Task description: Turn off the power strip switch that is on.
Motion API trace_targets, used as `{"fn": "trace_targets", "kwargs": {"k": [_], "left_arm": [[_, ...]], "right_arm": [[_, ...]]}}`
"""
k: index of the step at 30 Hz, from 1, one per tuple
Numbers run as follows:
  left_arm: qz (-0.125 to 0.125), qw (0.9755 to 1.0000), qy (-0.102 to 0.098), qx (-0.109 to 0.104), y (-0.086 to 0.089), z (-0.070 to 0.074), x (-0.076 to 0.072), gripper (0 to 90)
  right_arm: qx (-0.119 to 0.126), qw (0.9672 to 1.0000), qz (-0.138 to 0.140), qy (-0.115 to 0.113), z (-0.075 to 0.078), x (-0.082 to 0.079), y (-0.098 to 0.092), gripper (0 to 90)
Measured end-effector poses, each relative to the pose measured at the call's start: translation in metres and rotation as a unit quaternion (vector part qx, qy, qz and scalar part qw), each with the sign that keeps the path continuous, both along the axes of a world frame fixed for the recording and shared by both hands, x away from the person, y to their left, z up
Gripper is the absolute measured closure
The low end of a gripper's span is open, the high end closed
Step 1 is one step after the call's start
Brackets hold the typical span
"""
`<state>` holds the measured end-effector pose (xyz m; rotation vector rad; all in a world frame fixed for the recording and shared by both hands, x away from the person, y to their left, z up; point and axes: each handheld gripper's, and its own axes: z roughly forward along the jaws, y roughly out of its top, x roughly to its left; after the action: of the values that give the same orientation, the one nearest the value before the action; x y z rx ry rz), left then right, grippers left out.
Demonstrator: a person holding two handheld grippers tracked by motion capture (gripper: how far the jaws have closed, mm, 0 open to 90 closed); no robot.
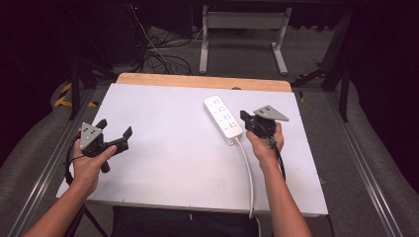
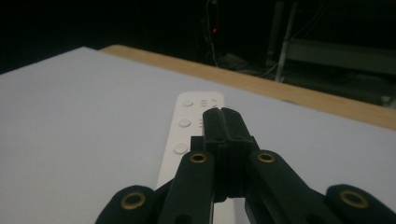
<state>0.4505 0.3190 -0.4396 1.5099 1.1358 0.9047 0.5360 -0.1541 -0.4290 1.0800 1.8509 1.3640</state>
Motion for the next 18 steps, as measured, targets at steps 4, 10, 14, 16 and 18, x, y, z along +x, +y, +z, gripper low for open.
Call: {"fn": "trace_targets", "kwargs": {"k": [4,10,14,16,18], "left_arm": [[-0.003,1.0,-0.003,0.0,-0.002,0.0,0.0,7.8],[-0.003,1.0,-0.005,-0.001,-0.002,0.001,0.001,7.8],[-0.004,1.0,-0.004,0.003,-0.002,0.002,0.001,7.8],[-0.006,1.0,-0.004,0.002,-0.002,0.002,0.001,7.8],[-0.004,1.0,-0.005,0.002,-0.002,0.002,0.0,7.9]], "right_arm": [[0.027,0.9989,-0.015,-0.036,0.003,-0.02,-0.023,90.0],[0.057,0.9957,-0.037,-0.063,0.005,-0.037,-0.043,90.0],[0.071,0.9932,-0.047,-0.079,-0.003,-0.054,-0.051,90.0],[0.073,0.9928,-0.045,-0.083,-0.008,-0.061,-0.053,90.0],[0.07,0.9922,-0.045,-0.093,-0.01,-0.067,-0.053,90.0]]}}
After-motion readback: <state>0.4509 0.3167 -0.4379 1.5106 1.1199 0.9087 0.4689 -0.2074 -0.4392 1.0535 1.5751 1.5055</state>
